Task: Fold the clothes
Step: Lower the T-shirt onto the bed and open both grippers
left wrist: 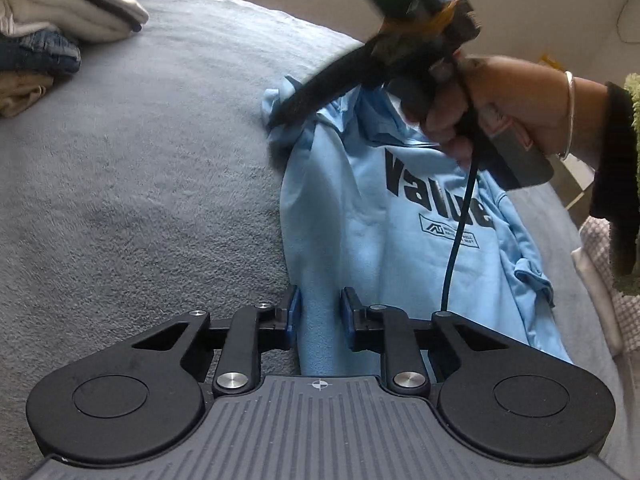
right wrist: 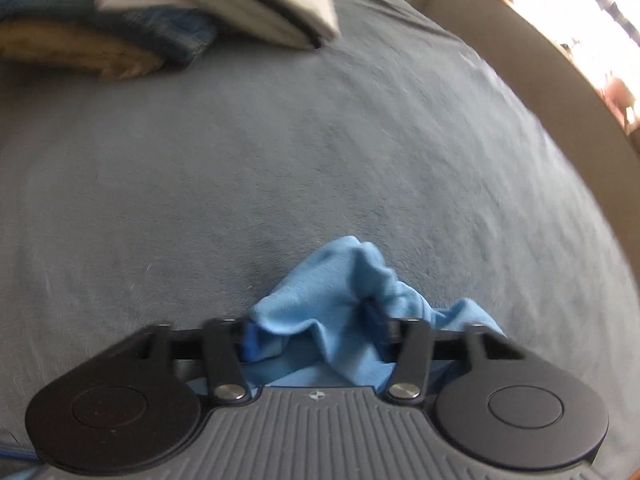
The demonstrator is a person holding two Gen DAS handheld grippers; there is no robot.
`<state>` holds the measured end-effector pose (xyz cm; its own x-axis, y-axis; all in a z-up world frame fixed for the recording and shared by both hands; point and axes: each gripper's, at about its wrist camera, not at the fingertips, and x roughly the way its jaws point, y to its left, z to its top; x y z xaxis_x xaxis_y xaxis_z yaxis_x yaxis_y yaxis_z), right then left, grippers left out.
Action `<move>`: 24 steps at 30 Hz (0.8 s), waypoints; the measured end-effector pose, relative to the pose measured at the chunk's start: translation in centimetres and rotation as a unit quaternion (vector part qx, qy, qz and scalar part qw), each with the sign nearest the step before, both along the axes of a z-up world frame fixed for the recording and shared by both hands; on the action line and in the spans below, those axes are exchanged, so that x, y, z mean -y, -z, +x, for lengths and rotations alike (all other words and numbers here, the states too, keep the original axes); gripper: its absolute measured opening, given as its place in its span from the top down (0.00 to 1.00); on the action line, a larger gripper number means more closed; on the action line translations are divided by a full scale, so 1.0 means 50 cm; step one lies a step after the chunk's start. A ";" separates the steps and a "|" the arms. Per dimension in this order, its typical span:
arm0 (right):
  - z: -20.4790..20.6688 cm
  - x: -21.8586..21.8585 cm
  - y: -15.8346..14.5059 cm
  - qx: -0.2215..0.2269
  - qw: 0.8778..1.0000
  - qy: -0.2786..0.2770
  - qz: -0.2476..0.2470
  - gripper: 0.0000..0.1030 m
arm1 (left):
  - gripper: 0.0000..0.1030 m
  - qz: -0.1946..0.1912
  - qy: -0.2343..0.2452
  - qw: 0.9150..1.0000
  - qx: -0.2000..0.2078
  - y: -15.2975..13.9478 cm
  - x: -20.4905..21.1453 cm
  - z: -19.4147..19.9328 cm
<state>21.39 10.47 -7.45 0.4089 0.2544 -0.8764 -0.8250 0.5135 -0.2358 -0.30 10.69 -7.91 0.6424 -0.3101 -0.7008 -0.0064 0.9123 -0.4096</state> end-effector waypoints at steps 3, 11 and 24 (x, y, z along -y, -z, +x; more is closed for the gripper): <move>0.033 0.021 -0.050 -0.004 0.998 0.049 0.049 0.91 | 0.80 -0.015 -0.003 1.000 0.000 0.005 -0.012 -0.001; 0.102 0.031 -0.147 -0.026 0.969 0.091 0.227 0.93 | 0.80 -0.031 -0.024 0.999 -0.001 0.000 -0.039 -0.002; 0.146 0.073 -0.148 -0.109 0.929 0.146 0.321 0.41 | 0.78 -0.014 -0.038 0.999 -0.008 0.012 -0.024 0.005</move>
